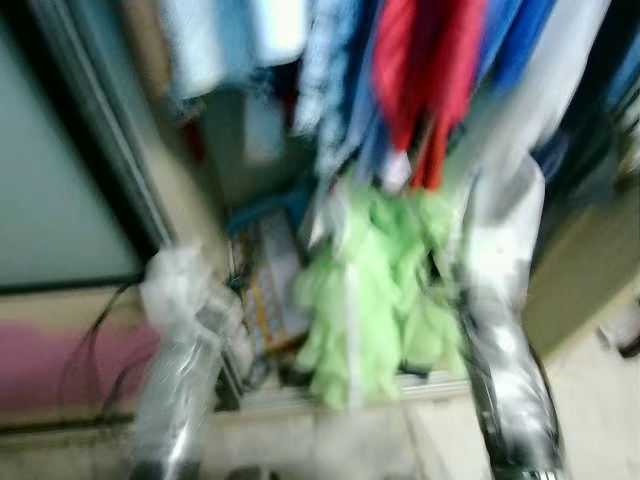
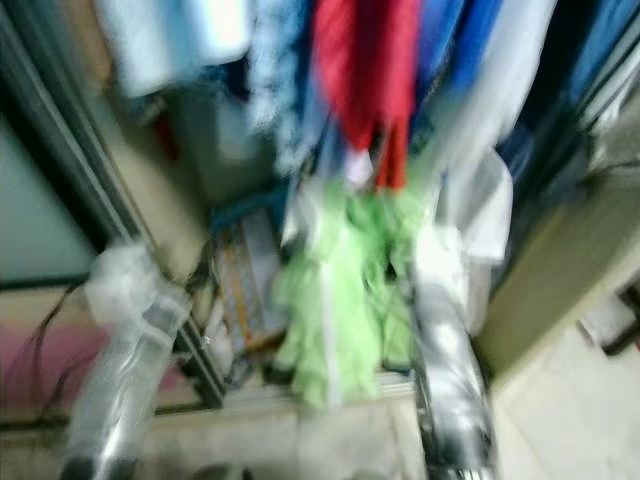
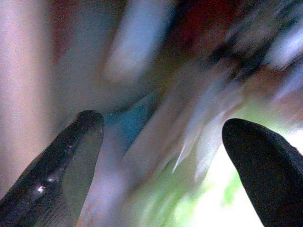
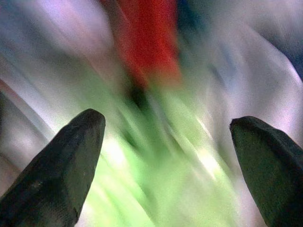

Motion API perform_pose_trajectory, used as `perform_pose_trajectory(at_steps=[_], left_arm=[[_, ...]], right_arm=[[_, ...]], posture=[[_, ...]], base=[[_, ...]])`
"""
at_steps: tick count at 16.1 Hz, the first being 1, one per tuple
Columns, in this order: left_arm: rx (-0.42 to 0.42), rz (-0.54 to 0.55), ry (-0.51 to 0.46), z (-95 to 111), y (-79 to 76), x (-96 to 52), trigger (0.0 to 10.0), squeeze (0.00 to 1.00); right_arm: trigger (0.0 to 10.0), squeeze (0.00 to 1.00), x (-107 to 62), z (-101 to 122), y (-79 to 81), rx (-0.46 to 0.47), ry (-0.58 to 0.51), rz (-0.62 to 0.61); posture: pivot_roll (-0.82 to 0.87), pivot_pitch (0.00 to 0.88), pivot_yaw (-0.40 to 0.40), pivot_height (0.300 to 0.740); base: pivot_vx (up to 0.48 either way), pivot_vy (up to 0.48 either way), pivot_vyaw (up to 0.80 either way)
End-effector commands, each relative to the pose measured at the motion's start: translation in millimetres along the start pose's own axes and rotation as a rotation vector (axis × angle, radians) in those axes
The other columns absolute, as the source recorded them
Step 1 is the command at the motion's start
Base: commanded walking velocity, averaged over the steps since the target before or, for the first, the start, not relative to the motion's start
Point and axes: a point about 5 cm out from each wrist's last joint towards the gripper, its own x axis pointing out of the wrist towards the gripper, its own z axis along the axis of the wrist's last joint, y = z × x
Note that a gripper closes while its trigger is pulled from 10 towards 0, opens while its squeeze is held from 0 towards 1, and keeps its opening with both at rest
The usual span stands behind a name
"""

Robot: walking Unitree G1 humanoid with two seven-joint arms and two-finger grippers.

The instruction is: Clean up the room

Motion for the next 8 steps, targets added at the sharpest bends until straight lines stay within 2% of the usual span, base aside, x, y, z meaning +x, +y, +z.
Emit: perform_pose_trajectory(at_steps=[1,2,3,4,6,8], left_arm=[[0.115,0.109,0.038,-9.7,21.7,-11.8,10.0,0.00],[0.218,0.150,0.051,-10.2,20.8,-14.6,10.0,0.00],[0.238,0.104,0.049,-9.2,18.5,-14.7,10.0,0.00],[0.241,0.074,0.041,-9.2,18.9,-16.6,10.0,0.00],[0.219,0.077,0.056,-12.0,21.1,-16.0,10.0,0.00],[0.254,0.101,0.011,-9.0,21.7,-16.1,10.0,0.00]], right_arm=[[10.0,0.00,-8.5,-18.9,5.5,0.021,0.050,0.019],[10.0,0.00,-9.9,-19.2,7.0,-0.012,0.021,0.015],[10.0,0.00,-11.1,-19.8,9.5,0.008,0.030,0.043],[10.0,0.00,-13.5,-20.2,12.4,0.031,0.035,0.083],[10.0,0.00,-12.3,-21.3,12.6,0.048,0.049,0.085],[10.0,0.00,-11.8,-20.3,12.9,0.051,0.037,0.091]], posture=[[0.04,0.000,0.013,0.740],[0.04,0.000,0.017,0.740],[0.04,0.000,0.018,0.740],[0.04,0.000,0.020,0.740],[0.04,0.000,0.023,0.740],[0.04,0.000,0.022,0.740]], base=[[0.000,0.000,0.00],[0.000,0.000,0.00],[0.000,0.000,0.00],[0.000,0.000,0.00],[0.000,0.000,0.00],[0.000,0.000,0.00]])
